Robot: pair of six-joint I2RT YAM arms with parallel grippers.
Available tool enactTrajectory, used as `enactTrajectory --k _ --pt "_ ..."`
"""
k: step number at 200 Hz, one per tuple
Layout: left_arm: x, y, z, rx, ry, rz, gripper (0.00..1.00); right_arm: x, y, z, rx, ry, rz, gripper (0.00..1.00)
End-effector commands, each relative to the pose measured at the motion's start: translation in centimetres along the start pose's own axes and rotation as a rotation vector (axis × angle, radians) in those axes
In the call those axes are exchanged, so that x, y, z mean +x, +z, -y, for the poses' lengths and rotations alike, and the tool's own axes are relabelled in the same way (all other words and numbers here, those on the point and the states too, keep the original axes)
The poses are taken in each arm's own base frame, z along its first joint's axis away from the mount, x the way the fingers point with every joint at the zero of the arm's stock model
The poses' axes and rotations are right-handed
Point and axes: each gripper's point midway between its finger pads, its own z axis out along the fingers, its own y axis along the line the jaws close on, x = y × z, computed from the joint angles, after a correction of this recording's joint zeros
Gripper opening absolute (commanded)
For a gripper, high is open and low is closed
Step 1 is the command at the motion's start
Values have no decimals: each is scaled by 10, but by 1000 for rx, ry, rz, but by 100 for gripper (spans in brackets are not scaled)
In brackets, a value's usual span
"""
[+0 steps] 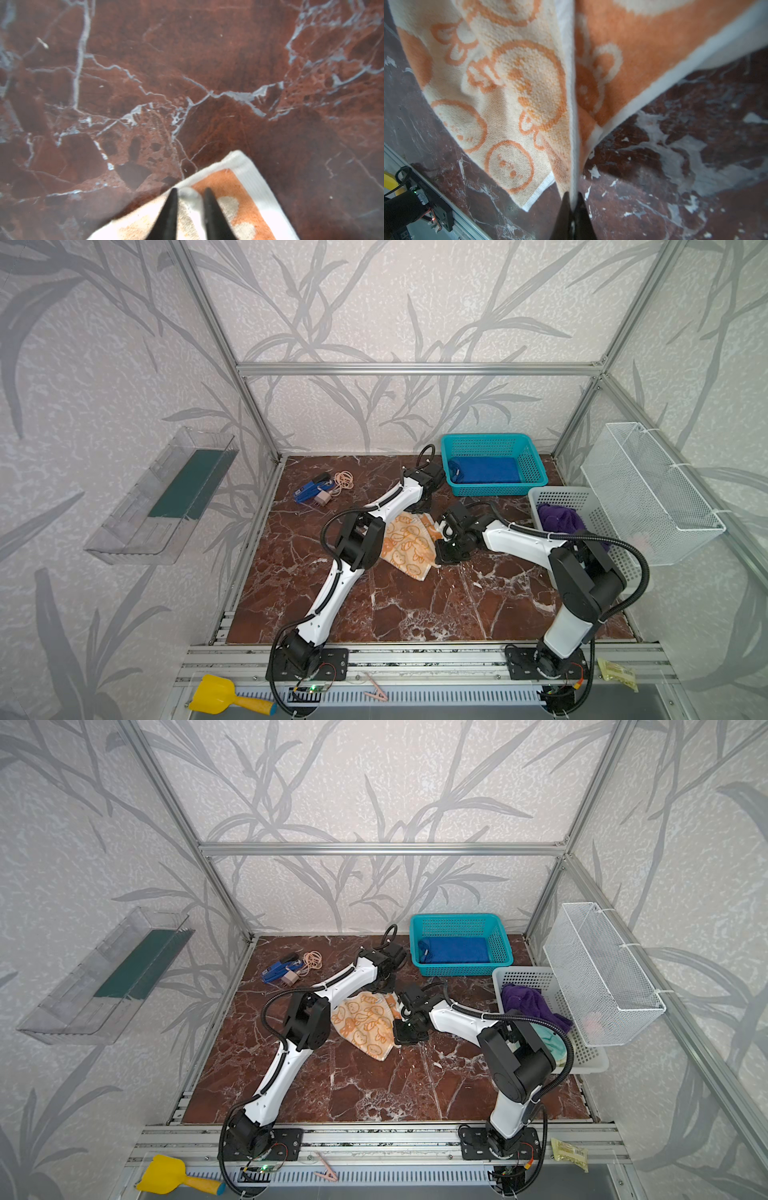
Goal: Fold and stack the towels
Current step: 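Lift the towel's two corners with both grippers, raising it high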
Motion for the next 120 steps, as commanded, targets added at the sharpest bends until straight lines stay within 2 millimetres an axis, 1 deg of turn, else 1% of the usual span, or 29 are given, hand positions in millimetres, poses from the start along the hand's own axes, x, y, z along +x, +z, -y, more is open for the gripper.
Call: enactTrajectory --k 1,22,49,78,97,109,120 --pt "-20 -48 -20 -40 -25 82 13 -6 -29 -7 38 -52 55 2" --pt "-24 -65 -26 -40 -36 108 0 -7 -40 -10 48 -63 85 1" --pt "-27 -91 -35 -27 -54 139 0 -8 -54 -16 54 -82 121 1" --pt "-25 -123 -51 -19 -77 182 0 -9 -73 -26 73 -126 154 0" --pt "-25 -153 -67 -18 -99 234 0 -14 -93 -34 93 -169 191 0" --pt "-25 -175 -78 -15 -113 274 0 -18 -110 -41 109 -203 228 0" --pt "-25 -198 -89 -2 -127 319 0 -23 -130 -50 114 -241 275 0"
